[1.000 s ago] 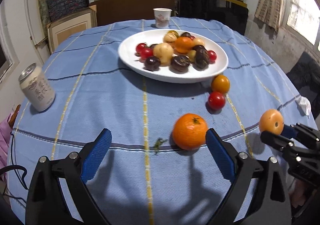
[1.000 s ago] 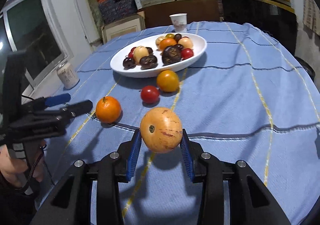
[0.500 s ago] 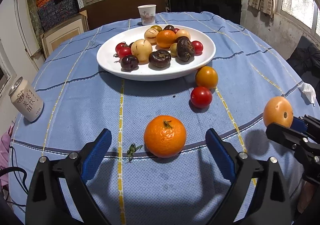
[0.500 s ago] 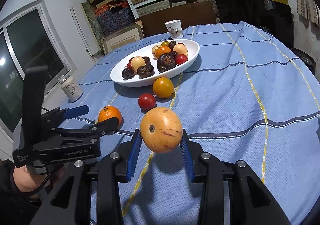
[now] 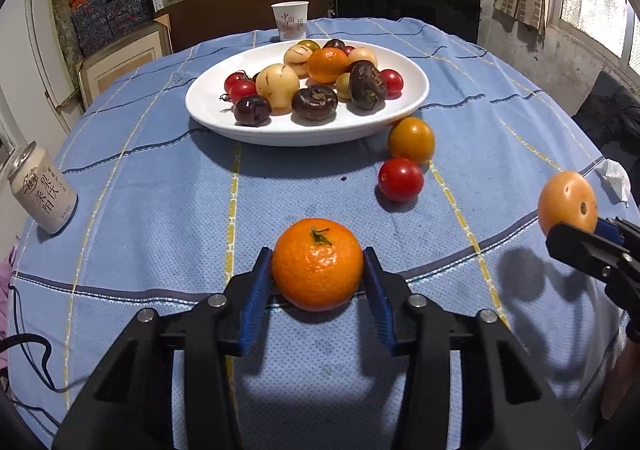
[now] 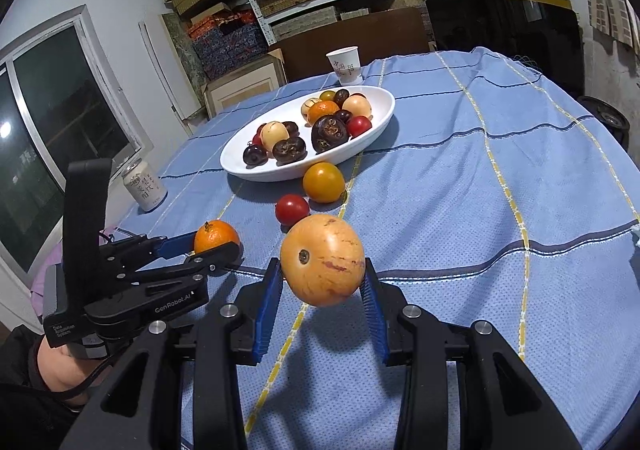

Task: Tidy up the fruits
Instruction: 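Grasp the speckled pale melon with the right tool while the left tool grasps an orange, then carry the melon and orange onto the white plate and open both tools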

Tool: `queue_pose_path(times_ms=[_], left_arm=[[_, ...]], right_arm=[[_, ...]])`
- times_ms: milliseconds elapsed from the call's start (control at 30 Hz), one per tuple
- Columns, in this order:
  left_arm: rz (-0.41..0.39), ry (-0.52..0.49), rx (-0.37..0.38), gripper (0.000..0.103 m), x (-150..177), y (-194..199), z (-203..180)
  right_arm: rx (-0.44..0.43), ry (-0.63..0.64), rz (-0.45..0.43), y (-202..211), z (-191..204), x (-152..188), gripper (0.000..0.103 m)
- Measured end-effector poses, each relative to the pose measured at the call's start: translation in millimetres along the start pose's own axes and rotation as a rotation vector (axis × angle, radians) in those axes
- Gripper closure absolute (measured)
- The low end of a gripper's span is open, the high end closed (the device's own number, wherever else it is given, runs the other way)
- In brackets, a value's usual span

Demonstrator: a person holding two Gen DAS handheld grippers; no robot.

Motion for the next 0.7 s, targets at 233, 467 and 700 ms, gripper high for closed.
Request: queue_pose_path(times_ms=[233,467,700], left_arm=[[-0.007,0.016,0.014,0.059,4,8,4],[-0.015,0.035,0.039,0.059,9,24,13],[-0.067,0.061,0.077,0.059,4,69,31]], right_arm=[[0.001,-0.007,0.006,-2,-2,0,0.063],[0.004,-0.01,0.001,-1,-3,0,0.063],[0.019,0.046,0.013,2,7,-3,0.064]])
Point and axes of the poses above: each gripper's, at about its wrist camera, not at the fingertips, and y roughly against the way its jaws point, z to its left, x to its underside, the point moved 1 cm from there along -y, roughly the way its jaws point, and after that the axes turned 13 degrees about y, right-handed, at the moved point
